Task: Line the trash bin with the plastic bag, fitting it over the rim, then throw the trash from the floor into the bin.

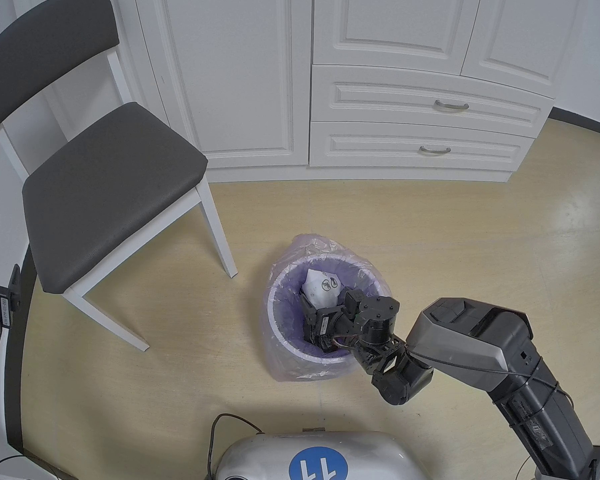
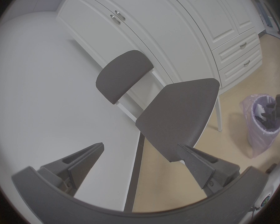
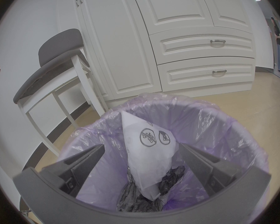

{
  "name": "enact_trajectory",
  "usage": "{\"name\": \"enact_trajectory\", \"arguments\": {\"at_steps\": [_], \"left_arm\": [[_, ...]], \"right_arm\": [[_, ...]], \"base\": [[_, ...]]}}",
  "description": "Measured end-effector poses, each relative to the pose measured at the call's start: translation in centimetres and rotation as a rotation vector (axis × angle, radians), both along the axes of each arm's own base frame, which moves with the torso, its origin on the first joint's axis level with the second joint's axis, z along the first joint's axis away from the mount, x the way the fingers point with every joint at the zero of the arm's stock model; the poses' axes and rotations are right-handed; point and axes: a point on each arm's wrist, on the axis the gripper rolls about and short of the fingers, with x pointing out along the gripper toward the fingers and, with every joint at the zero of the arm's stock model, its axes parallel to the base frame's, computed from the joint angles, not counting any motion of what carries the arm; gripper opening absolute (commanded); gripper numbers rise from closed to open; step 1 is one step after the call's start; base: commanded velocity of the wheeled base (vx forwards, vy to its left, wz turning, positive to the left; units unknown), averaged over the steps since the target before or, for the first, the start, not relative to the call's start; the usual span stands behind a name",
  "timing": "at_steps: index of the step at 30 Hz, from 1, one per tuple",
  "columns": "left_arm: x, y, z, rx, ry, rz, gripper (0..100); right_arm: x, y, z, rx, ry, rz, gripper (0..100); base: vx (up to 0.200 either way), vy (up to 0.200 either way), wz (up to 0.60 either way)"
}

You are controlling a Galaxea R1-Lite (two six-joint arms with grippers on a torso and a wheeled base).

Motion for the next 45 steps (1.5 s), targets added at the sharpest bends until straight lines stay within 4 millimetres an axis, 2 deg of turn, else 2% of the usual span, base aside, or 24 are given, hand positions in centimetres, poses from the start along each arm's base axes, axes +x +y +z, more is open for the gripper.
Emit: {"name": "enact_trajectory", "arguments": {"at_steps": [7, 15, 21, 26, 31, 37, 45], "left_arm": [[0.0, 0.0, 0.1, 0.001, -0.003, 0.000, 100], [0.0, 0.0, 0.1, 0.000, -0.006, 0.000, 100], [-0.1, 0.0, -0.1, 0.000, -0.001, -0.002, 100], [-0.2, -0.2, -0.4, -0.005, 0.006, -0.034, 100], [-0.9, -1.1, -0.4, -0.024, -0.001, -0.177, 100], [-3.0, -2.4, -0.6, -0.101, 0.045, -0.348, 100], [-5.9, -2.2, 0.8, -0.310, 0.091, -0.428, 100]], "right_arm": [[-1.0, -0.6, 2.8, -0.008, 0.006, 0.007, 100], [-3.2, -1.9, 7.8, -0.040, 0.029, 0.007, 100], [-4.7, -3.9, 10.8, -0.097, 0.001, -0.023, 100], [-5.7, -6.4, 11.8, -0.128, 0.022, -0.071, 100], [-7.2, -8.8, 12.3, -0.137, 0.058, -0.108, 100], [-10.1, -11.9, 12.8, -0.117, 0.094, -0.152, 100], [-13.0, -14.7, 14.8, -0.090, 0.079, -0.186, 100]], "base": [[0.000, 0.000, 0.00], [0.000, 0.000, 0.00], [0.000, 0.000, 0.00], [0.000, 0.000, 0.00], [0.000, 0.000, 0.00], [0.000, 0.000, 0.00], [0.000, 0.000, 0.00]]}}
